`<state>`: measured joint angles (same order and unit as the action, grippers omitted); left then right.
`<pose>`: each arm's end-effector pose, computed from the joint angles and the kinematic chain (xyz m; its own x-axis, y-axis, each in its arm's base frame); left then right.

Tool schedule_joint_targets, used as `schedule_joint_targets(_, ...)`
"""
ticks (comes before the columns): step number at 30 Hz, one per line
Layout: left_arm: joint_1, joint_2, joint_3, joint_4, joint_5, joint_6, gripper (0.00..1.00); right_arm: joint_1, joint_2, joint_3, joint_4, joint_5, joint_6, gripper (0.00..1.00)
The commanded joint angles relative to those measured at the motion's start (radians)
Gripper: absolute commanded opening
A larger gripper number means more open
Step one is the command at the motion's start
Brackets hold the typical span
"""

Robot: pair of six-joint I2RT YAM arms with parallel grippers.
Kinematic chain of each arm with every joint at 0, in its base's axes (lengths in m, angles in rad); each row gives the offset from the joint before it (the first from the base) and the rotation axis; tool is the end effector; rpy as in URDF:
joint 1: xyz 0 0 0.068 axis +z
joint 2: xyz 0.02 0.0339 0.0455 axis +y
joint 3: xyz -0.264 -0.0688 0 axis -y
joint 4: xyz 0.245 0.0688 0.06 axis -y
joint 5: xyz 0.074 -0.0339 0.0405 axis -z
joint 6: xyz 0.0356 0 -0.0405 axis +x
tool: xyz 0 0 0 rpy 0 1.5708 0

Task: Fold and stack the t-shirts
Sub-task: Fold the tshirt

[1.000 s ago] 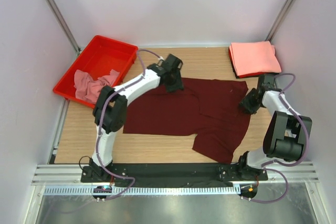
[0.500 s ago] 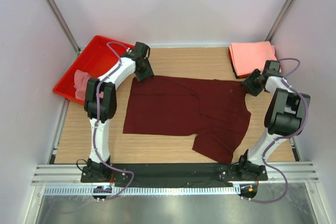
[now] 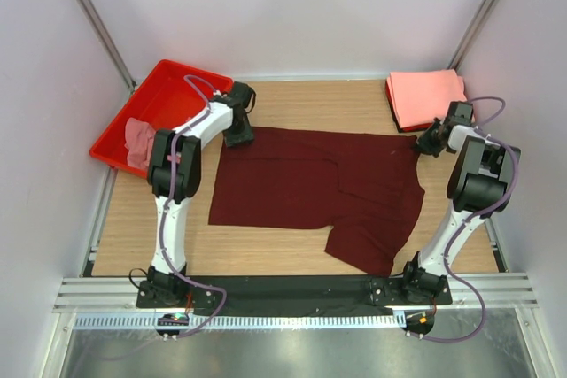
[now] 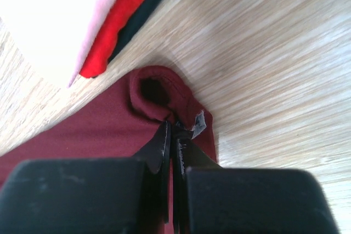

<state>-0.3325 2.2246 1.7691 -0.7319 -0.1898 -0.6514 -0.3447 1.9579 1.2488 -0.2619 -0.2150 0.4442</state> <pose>0.4443 -0.1463 0.1681 -0.8510 -0.3360 -0.4036 -0.3296 0.9400 -0.0877 0.3848 -0.1301 0.1542 -0.6083 0.6645 -0.4340 0.5296 0.7472 0.4016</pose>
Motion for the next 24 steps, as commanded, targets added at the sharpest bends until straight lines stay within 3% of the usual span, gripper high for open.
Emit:
schedule_joint_targets(1, 0.009, 0.035, 0.065, -0.05, -0.122, 0.039, 0.45, -0.014, 0.013, 0.047, 0.047, 0.052, -0.042, 0.01)
schedule_joint_targets(4, 0.01, 0.047, 0.104, -0.08, -0.122, 0.05, 0.45, -0.014, 0.013, 0.058, 0.032, 0.062, -0.045, 0.04)
schedule_joint_targets(9, 0.009, -0.011, 0.078, -0.04, 0.005, 0.061, 0.47, -0.016, -0.014, 0.086, -0.028, 0.008, -0.006, 0.24)
schedule_joint_targets(14, 0.009, -0.103, 0.089, -0.026, 0.087, 0.079, 0.48, -0.007, -0.034, 0.204, -0.342, 0.104, 0.053, 0.33)
schedule_joint_targets(19, 0.015, -0.096, 0.156, 0.002, 0.064, 0.121, 0.45, 0.016, -0.145, 0.127, -0.353, 0.12, 0.077, 0.32)
schedule_joint_targets(24, 0.035, -0.03, 0.226, -0.021, 0.044, 0.128, 0.25, 0.09, -0.186, 0.066, -0.283, 0.085, 0.064, 0.18)
